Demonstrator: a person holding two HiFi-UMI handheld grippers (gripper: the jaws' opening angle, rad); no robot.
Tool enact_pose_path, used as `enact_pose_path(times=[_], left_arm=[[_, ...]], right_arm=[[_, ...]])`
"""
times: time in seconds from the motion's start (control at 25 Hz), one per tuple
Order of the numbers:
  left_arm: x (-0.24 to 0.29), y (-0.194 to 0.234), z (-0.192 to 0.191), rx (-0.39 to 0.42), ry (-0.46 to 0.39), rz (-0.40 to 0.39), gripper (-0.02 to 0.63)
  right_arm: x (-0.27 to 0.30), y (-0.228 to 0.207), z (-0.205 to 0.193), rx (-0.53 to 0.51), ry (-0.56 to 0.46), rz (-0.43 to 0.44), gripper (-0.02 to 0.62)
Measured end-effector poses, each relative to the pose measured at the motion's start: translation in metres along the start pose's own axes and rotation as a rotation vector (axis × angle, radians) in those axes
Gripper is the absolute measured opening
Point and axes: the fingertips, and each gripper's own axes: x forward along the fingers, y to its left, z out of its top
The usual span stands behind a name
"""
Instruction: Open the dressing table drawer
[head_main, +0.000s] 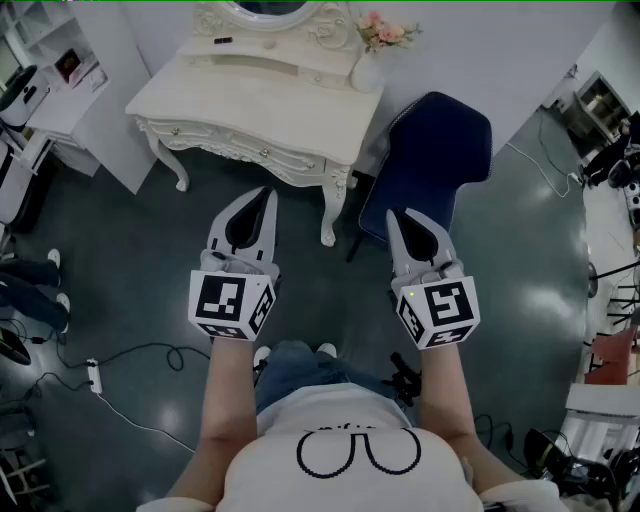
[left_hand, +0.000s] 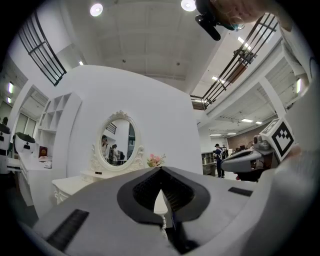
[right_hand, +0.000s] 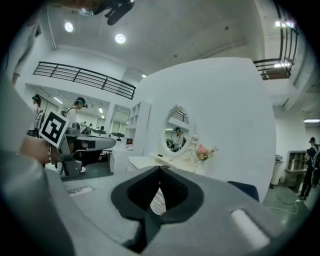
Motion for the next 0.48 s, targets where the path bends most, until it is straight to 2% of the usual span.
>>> enact_pose_path(times=[0.2,0.48], left_arm=[[0.005,-0.009,-0.004,0.013,0.011,0.008,-0.002],[0.021,0.002,-0.006,0.003,-0.001,0.002,-0.002]], right_arm=[[-0.003,-0.009,-0.009,-0.024,0.018,0.012,0.002],[0.009,-0.014,-0.011,-0.014,0.006,0.018,0.002]])
